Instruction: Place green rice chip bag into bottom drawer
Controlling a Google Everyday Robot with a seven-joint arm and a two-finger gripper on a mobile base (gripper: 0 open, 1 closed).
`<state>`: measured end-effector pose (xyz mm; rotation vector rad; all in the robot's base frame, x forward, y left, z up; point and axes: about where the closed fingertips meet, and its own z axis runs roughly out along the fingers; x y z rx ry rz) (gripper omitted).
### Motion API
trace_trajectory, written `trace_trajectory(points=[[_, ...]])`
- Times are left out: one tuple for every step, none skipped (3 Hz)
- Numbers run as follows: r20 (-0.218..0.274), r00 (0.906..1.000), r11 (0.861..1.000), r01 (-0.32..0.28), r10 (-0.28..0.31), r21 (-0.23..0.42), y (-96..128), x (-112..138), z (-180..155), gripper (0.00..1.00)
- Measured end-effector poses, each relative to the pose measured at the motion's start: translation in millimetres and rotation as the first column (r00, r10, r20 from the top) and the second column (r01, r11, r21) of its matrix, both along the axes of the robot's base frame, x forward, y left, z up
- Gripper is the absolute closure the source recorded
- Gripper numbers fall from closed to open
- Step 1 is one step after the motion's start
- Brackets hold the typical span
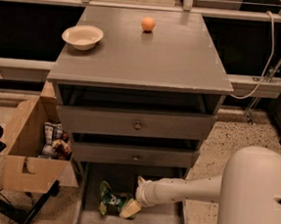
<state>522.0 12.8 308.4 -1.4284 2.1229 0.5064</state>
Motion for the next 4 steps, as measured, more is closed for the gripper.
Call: trace_trajectory(points=[[0.056,0.9952,0.997,-0.079,0.080,-0.026,-18,-49,42,0.00],[0.081,0.9903,0.993,-0.108,0.112,-0.056,-57,-115,84,0.00],[0.149,0.9830,0.993,-0.099,0.108,-0.066,-79,-168,126,0.00],[0.268,0.9626,0.998,-0.023,0.036,-0.050,-90,-187,175,0.00]])
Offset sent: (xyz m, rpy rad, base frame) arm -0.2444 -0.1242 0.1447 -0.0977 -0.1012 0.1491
